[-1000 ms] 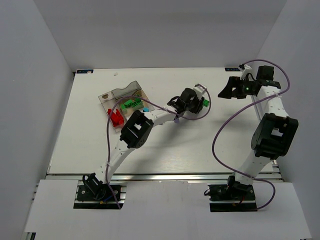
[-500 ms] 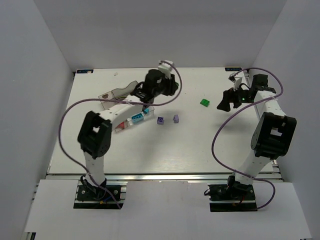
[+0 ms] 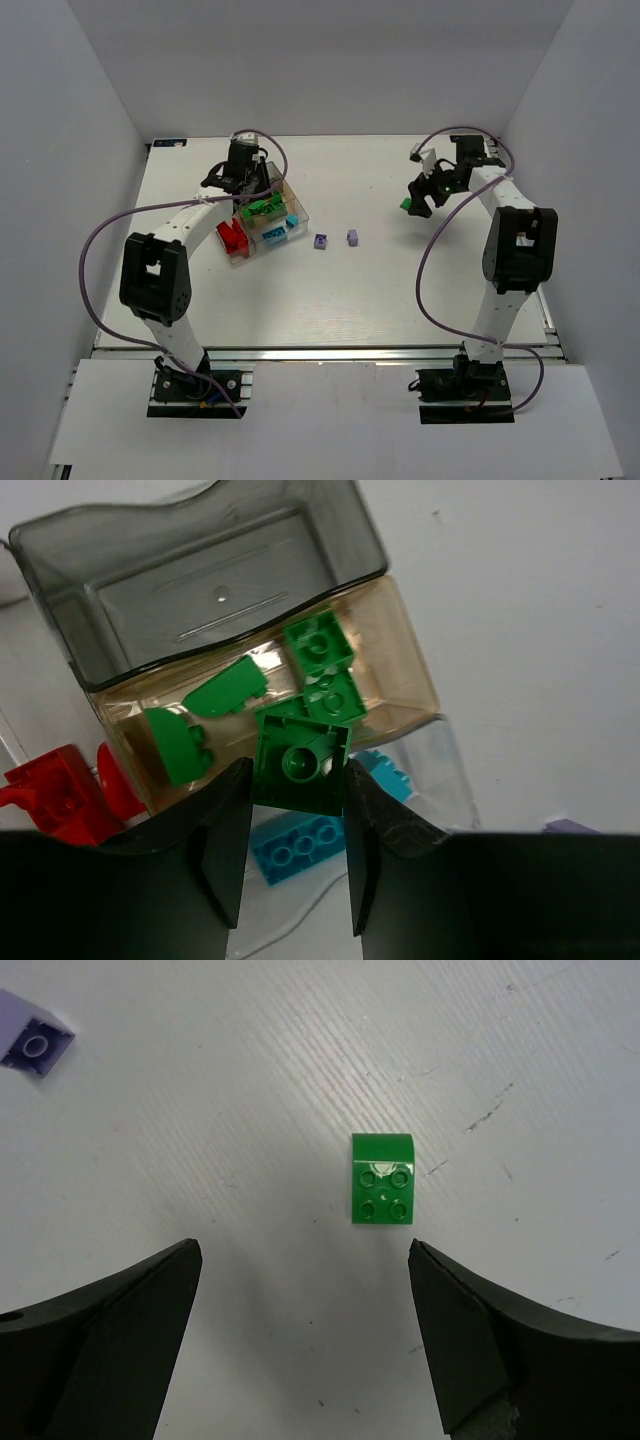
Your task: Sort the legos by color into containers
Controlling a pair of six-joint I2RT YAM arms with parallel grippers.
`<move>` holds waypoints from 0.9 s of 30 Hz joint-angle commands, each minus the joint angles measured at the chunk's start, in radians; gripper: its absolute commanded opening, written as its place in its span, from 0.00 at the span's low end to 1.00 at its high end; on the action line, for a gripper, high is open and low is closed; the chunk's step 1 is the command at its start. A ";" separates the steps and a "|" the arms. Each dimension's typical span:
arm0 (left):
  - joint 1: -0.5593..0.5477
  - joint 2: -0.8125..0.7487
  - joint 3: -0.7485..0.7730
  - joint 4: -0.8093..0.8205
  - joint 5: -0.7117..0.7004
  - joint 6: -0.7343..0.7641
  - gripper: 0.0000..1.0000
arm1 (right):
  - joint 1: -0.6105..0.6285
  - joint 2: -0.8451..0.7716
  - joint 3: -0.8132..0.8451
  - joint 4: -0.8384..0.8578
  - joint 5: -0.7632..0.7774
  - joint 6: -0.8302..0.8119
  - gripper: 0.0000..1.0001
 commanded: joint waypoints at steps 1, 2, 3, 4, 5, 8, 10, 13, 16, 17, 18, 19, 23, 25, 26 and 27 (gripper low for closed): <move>0.029 0.022 0.006 -0.067 0.010 -0.050 0.00 | 0.034 0.028 0.078 0.002 0.058 0.023 0.89; 0.029 0.033 0.007 -0.068 0.016 -0.053 0.00 | 0.039 0.045 0.100 0.000 0.067 0.025 0.89; 0.040 0.045 0.012 -0.073 0.020 -0.055 0.01 | 0.045 0.052 0.109 0.002 0.084 0.025 0.89; 0.051 0.065 0.018 -0.070 0.027 -0.055 0.08 | 0.045 0.057 0.117 0.002 0.087 0.020 0.89; 0.051 0.075 0.024 -0.072 0.025 -0.053 0.12 | 0.047 0.069 0.129 0.005 0.090 0.007 0.89; 0.070 0.117 0.052 -0.084 0.031 -0.052 0.34 | 0.054 0.095 0.152 0.005 0.102 -0.016 0.89; 0.081 0.137 0.067 -0.098 0.034 -0.052 0.40 | 0.065 0.112 0.171 -0.007 0.107 -0.038 0.89; 0.081 0.151 0.086 -0.107 0.037 -0.055 0.56 | 0.073 0.141 0.206 -0.020 0.127 -0.046 0.89; 0.091 0.141 0.087 -0.108 0.040 -0.056 0.65 | 0.082 0.166 0.227 -0.020 0.151 -0.041 0.89; 0.091 0.135 0.087 -0.111 0.040 -0.056 0.66 | 0.091 0.177 0.232 -0.020 0.168 -0.039 0.89; 0.091 0.121 0.087 -0.113 0.040 -0.056 0.71 | 0.091 0.184 0.243 -0.020 0.180 -0.039 0.89; 0.091 0.113 0.087 -0.116 0.037 -0.056 0.79 | 0.093 0.187 0.246 -0.020 0.186 -0.038 0.89; 0.091 0.043 0.078 -0.119 0.033 -0.053 0.83 | 0.106 0.227 0.270 -0.024 0.229 -0.046 0.89; 0.091 -0.020 0.058 -0.118 0.031 -0.056 0.83 | 0.111 0.239 0.272 -0.021 0.252 -0.053 0.89; 0.091 -0.045 0.047 -0.107 0.033 -0.062 0.83 | 0.117 0.250 0.273 -0.017 0.280 -0.056 0.89; 0.091 -0.072 0.020 -0.098 0.039 -0.064 0.83 | 0.116 0.256 0.270 -0.012 0.292 -0.059 0.89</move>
